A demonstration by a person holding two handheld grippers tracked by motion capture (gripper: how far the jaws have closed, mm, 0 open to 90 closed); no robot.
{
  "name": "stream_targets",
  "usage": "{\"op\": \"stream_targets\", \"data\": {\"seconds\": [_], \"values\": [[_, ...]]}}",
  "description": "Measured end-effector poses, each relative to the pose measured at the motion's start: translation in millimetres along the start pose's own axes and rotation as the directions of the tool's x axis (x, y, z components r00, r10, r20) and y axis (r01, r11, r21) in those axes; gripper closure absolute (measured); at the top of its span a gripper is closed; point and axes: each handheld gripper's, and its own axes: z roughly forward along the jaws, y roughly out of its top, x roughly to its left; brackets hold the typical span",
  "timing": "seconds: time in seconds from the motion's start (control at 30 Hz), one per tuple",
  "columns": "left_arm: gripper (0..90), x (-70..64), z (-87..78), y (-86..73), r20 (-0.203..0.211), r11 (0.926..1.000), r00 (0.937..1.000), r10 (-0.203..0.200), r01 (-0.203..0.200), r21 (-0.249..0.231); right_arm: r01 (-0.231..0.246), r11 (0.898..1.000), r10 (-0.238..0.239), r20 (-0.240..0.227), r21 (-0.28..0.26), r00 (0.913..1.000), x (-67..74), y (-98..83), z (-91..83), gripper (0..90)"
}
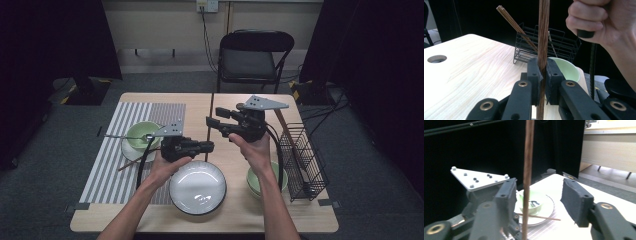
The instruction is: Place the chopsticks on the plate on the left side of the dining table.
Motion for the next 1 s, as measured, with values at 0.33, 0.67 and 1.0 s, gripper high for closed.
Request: {"op": "stream_targets", "data": {"seconds": [0.33, 0.67, 1.0], "values": [[84.0, -3.0, -2.1, -3.0, 0.025, 0.9999, 0.9997, 0.003, -0.004, 0.016, 0.016, 1.000, -0.016, 0.084, 0.002, 0.9963, -0.5, 4.5, -2.5, 22.2], [84.0, -4.3, -8.4, -8.0, 0.012, 0.9996, 0.9999, 0.007, -0.007, 0.029, 0.013, 1.000, -0.013, 0.127, 0.005, 0.9918, -2.1, 2.6, -1.3, 15.2], [84.0, -0.9, -11.7, -11.9, -0.002, 0.9996, 1.0000, -0.007, 0.007, 0.028, 0.005, 1.000, -0.006, 0.146, 0.011, 0.9892, -8.7, -1.5, -0.1, 14.7]]}}
